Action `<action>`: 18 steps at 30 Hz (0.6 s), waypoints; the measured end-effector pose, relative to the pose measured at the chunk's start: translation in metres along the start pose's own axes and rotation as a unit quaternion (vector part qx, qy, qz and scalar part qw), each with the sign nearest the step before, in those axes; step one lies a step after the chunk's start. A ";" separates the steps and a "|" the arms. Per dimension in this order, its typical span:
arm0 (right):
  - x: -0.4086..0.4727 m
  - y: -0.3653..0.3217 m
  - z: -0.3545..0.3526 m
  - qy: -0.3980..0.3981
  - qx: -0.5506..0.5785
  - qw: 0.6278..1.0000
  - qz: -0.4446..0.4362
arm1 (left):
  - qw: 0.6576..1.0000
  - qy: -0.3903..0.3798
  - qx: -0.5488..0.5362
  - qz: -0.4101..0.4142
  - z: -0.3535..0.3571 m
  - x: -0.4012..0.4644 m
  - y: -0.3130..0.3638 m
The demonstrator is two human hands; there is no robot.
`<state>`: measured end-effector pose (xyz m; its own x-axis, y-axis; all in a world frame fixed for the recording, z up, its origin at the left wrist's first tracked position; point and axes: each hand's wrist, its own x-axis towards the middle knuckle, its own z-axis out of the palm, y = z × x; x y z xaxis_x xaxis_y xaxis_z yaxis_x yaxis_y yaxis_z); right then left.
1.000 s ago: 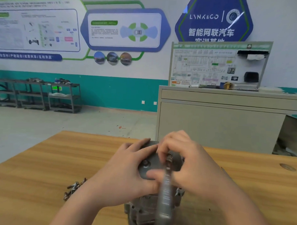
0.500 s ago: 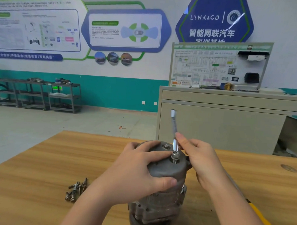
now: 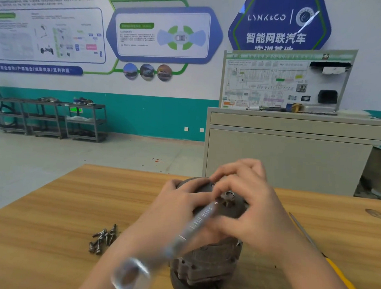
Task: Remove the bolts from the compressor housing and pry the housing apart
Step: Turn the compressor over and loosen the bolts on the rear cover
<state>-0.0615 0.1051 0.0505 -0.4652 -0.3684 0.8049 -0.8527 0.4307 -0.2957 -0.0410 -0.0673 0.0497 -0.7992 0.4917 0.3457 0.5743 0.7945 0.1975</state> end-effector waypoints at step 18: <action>0.006 0.036 0.010 0.062 0.255 0.887 0.380 | 0.994 0.037 -0.053 -0.090 0.010 0.000 0.002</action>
<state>-0.0973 0.1104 0.0398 -0.9491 -0.0238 0.3141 -0.3150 0.0757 -0.9461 -0.0418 -0.0615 0.0411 -0.8776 0.3145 0.3618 0.4420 0.8231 0.3565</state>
